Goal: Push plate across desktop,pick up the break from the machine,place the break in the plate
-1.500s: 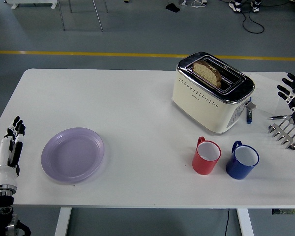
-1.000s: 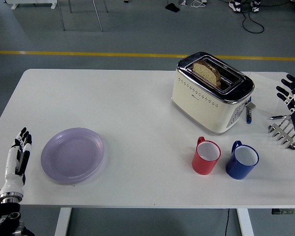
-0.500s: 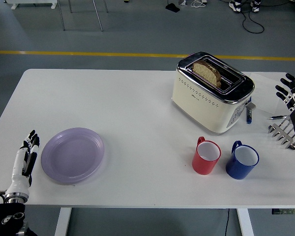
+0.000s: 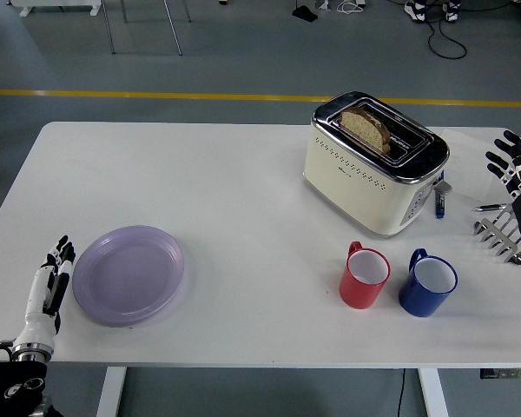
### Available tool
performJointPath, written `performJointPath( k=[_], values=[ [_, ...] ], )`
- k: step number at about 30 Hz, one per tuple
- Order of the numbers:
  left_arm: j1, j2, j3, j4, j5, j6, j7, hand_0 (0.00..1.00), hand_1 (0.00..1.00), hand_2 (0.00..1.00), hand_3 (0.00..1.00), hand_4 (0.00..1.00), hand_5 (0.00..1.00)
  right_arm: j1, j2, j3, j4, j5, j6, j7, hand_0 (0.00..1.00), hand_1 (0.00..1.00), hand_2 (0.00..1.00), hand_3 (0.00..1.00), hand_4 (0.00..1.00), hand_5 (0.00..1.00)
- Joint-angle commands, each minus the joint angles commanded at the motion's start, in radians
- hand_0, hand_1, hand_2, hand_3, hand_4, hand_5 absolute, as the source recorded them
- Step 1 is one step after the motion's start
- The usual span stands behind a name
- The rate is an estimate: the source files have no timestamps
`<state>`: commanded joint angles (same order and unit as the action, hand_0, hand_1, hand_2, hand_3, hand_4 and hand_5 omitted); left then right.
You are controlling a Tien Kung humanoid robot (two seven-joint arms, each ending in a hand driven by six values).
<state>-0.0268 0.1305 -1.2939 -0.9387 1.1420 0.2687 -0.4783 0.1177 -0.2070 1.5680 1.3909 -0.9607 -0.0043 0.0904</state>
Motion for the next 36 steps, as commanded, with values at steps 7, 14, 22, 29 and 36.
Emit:
performJointPath(
  k=[7, 14, 22, 29, 36],
  values=[
    [0.000, -0.002, 0.009, 0.005, 0.005, -0.010, 0.003, 0.899, 0.939, 0.998, 0.998, 0.572, 0.998, -0.004, 0.001, -0.003, 0.001, 0.000, 0.000, 0.000, 0.913, 0.807, 0.845, 0.835, 0.535, 0.565],
    [-0.001, -0.004, 0.014, 0.002, 0.004, -0.016, -0.001, 0.884, 0.926, 0.998, 0.998, 0.576, 0.998, -0.007, 0.003, -0.009, -0.001, 0.000, 0.001, 0.000, 0.913, 0.807, 0.845, 0.835, 0.535, 0.564],
    [-0.001, -0.007, 0.027, -0.002, -0.004, -0.024, -0.009, 0.880, 0.923, 0.998, 0.998, 0.577, 0.998, -0.010, 0.003, -0.012, -0.001, 0.001, 0.001, 0.000, 0.913, 0.807, 0.845, 0.833, 0.535, 0.563],
    [-0.004, -0.010, 0.044, 0.000, -0.031, -0.035, -0.015, 0.874, 0.922, 0.998, 0.998, 0.575, 0.998, -0.010, 0.003, -0.011, -0.001, 0.000, 0.001, 0.000, 0.913, 0.807, 0.845, 0.832, 0.535, 0.564],
    [-0.005, -0.012, 0.066, -0.018, -0.059, -0.046, -0.025, 0.869, 0.915, 0.998, 0.998, 0.574, 0.998, -0.009, 0.004, -0.013, -0.001, 0.000, 0.002, 0.000, 0.913, 0.808, 0.844, 0.830, 0.535, 0.564]
  ],
)
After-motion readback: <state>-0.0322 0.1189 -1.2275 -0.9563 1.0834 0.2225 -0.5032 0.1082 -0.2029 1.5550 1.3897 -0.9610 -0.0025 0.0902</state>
